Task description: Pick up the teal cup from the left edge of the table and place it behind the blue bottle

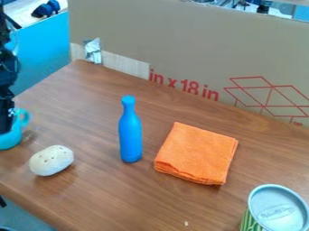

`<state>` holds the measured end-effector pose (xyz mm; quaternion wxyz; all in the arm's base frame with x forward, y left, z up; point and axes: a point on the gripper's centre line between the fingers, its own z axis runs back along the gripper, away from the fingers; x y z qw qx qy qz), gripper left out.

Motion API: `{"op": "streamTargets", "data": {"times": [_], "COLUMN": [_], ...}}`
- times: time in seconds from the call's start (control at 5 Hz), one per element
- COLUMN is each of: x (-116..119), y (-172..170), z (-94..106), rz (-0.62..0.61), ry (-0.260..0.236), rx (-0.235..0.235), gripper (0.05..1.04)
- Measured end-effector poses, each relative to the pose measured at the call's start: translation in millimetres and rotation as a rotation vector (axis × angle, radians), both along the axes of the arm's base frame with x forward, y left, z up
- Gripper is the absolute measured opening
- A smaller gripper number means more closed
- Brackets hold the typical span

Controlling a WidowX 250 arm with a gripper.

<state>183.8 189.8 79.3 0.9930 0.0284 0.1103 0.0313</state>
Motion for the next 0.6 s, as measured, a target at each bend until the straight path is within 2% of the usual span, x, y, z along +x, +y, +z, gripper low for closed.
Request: {"op": "streamTargets", "data": {"times": [0.2,0.4,0.6], "x": [4,16,24], "y": [2,3,-2], "z": [-7.5,-11.5,-13.5], "rz": [-0.048,-0.129,-0.160], "ry": [-0.051,-0.179,-0.238], "rx": [0.004,-0.053,-0.085], "gripper": [1.007,1.007,1.007]}}
